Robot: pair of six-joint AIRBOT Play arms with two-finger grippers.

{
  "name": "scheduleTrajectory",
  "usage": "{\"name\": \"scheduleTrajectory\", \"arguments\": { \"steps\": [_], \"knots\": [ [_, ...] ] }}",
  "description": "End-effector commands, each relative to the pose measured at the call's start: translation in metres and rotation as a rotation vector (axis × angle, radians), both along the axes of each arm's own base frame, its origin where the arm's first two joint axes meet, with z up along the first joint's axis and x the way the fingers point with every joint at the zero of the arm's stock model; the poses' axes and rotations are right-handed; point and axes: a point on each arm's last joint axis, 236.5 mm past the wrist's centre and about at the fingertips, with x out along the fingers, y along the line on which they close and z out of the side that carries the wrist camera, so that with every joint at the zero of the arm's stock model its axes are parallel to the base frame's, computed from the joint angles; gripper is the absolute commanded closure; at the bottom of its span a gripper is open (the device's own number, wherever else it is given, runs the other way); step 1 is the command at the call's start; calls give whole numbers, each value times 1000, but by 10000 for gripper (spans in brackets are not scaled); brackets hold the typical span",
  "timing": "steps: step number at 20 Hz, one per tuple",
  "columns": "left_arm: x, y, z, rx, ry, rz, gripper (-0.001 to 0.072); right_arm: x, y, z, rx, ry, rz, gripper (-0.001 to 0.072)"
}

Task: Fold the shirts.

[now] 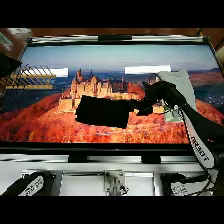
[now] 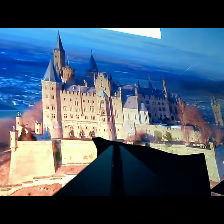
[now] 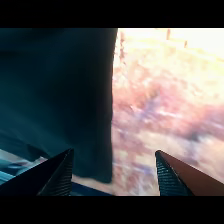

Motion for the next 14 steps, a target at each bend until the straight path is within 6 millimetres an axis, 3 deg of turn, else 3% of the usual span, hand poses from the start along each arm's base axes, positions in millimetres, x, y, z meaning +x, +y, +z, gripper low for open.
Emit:
{"name": "scheduleTrajectory", "arguments": {
  "steps": [1,5,6,8,10,11,14],
  "knots": [
    [0,-1,0,9,-5,-8,674,10,22,-14,111,5,-60,90],
    [0,-1,0,9,-5,-8,674,-5,41,-34,115,61,-21,93],
    [0,-1,0,9,-5,-8,674,-8,49,-33,132,42,25,190],
    [0,-1,1,9,-5,-8,674,-5,58,-20,166,0,86,634],
    [0,-1,0,9,-5,-8,674,15,58,14,196,-76,142,637],
    [0,-1,1,9,-5,-8,674,29,56,40,213,-133,162,637],
    [0,-1,0,9,-5,-8,674,79,34,152,260,-328,112,638]
  ]
}}
